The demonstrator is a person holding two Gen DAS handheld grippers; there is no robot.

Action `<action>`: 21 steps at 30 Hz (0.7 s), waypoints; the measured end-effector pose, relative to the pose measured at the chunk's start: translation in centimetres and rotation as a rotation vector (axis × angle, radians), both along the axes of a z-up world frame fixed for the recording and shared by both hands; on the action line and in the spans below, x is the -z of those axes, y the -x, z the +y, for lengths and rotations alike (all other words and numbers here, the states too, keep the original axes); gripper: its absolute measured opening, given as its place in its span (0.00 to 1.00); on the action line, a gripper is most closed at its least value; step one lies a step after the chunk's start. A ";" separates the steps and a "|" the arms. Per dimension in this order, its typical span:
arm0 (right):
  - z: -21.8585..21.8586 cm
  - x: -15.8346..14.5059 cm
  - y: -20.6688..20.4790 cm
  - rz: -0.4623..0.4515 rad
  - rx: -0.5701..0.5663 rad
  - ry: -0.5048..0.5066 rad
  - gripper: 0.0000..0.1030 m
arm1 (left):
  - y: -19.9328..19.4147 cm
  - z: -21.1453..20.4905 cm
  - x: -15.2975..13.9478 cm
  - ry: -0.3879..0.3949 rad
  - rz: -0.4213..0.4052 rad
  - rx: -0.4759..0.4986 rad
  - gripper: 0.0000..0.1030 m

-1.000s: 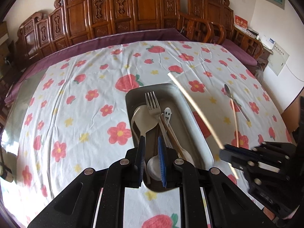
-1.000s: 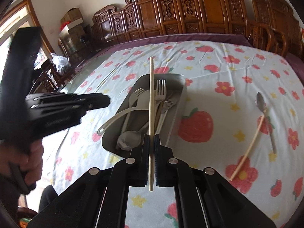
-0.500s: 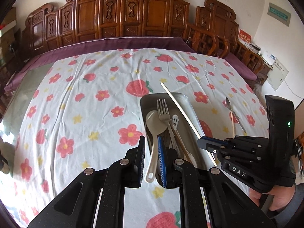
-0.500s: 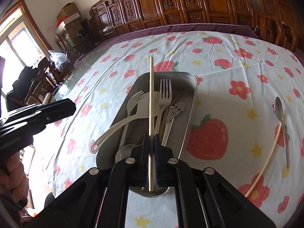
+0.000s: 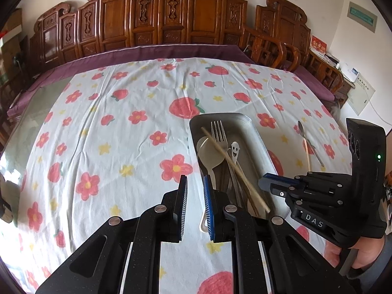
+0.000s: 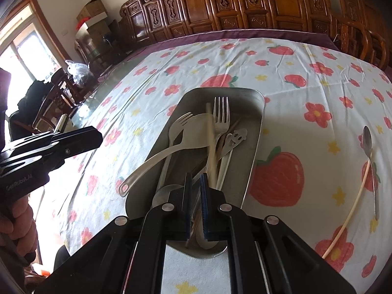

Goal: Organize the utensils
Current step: 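Lower the chopstick into the grey tray and open the right gripper, then move the right gripper to the metal spoon and grasp its handle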

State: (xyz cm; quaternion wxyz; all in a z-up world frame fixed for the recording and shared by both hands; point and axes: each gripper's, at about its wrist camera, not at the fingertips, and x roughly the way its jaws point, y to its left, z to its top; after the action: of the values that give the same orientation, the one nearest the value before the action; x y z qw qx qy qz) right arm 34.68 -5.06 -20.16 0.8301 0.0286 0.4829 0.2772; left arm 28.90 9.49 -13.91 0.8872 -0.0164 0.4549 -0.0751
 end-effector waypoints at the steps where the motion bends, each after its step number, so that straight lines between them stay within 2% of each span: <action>1: -0.2 -0.2 0.3 -0.008 -0.004 -0.002 0.09 | 0.1 0.0 -0.1 0.000 -0.002 0.000 0.12; 8: -3.5 -2.3 3.5 -0.060 0.005 -0.001 0.09 | 1.1 -1.3 -1.6 -0.009 -0.040 0.015 0.12; 19: -14.6 -4.6 7.0 -0.080 0.105 0.114 0.09 | 2.0 -6.0 -3.4 -0.007 -0.082 0.075 0.12; 21: -16.6 -4.7 6.9 -0.080 0.134 0.132 0.18 | 2.0 -6.9 -3.4 0.000 -0.083 0.084 0.12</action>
State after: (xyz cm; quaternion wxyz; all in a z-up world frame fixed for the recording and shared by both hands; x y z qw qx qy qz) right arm 27.82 -21.62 -15.42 0.8656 -0.0050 0.4634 0.1894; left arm 26.88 2.58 -10.47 0.9015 0.0058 0.4178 -0.1129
